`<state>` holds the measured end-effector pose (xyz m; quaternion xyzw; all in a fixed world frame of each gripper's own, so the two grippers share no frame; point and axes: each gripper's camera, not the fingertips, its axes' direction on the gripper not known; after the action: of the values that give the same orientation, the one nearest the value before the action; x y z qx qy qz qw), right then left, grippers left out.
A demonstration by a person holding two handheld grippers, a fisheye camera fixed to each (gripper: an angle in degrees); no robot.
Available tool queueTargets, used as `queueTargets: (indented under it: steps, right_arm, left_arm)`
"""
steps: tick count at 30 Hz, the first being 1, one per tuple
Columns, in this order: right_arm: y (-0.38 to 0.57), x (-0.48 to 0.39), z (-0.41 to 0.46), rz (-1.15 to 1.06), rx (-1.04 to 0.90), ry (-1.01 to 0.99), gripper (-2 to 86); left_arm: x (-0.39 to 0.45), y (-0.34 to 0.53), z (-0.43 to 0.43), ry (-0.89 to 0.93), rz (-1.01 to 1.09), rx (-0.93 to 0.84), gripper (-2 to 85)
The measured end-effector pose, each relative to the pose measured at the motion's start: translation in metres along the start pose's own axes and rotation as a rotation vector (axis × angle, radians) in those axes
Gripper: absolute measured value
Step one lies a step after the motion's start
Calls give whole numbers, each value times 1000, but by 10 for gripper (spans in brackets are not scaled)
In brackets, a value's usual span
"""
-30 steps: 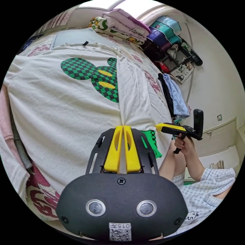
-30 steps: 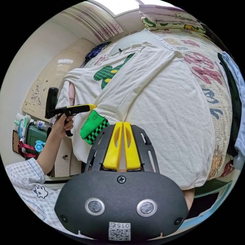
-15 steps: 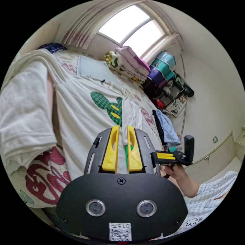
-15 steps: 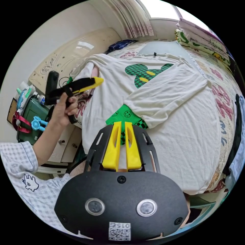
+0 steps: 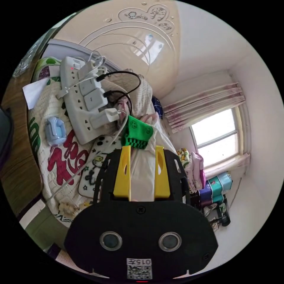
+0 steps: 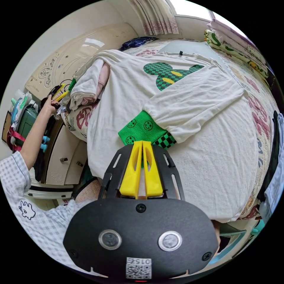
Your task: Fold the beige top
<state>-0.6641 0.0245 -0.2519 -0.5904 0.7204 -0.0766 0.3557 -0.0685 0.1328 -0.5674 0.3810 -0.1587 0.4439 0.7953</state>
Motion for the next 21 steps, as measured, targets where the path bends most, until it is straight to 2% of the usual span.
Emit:
queueTargets:
  steps: [4,8,11,16,18,19,21]
  right_arm:
    - [5,-2,-3,-2,-5,14,-6]
    - [11,5,-14,11,0,-2,-6]
    - [11,8,-26,5,-3,2,-7]
    - [9,22,-51,21,4,-17,-9]
    - [7,31,-67,33,9,-32,-8]
    - [7,33,-72,33,11,-34,-7]
    - [4,43,-96,29,5,-68,-2]
  left_arm:
    - [-10,-15,11,-52,-59,9,114]
    - [4,-21,18,-25,-47,-23,35]
    - [66,-16,-1,-87,164,48,15]
    - [221,18,-20,-30,599,94,7]
    - [316,63,-22,37,881,81,6]
    - [339,78,-22,63,951,69,6]
    - [423,148,-14,178,1192,-42,6]
